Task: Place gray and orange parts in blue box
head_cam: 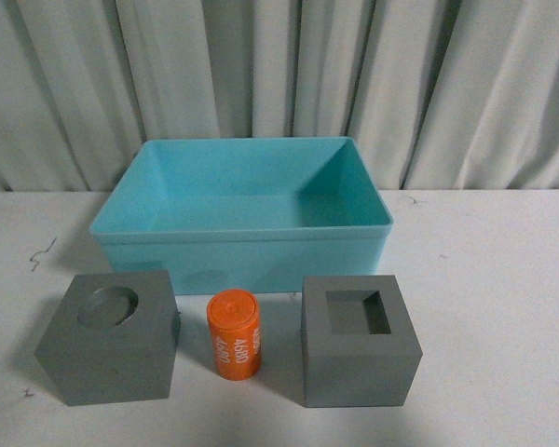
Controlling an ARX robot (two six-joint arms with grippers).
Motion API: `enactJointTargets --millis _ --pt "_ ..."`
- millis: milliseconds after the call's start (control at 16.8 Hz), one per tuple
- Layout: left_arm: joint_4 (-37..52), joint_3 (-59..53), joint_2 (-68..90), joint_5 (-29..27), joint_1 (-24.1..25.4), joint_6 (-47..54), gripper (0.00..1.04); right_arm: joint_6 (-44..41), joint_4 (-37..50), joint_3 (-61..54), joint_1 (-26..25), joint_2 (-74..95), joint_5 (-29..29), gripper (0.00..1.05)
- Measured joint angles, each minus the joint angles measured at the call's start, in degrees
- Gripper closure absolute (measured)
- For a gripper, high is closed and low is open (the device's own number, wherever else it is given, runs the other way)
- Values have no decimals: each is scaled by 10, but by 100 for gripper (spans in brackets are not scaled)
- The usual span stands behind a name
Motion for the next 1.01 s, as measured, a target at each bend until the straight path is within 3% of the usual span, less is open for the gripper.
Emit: enactJointTargets --millis 1009 --pt "0 0 0 0 0 0 7 0 0 0 0 0 0 6"
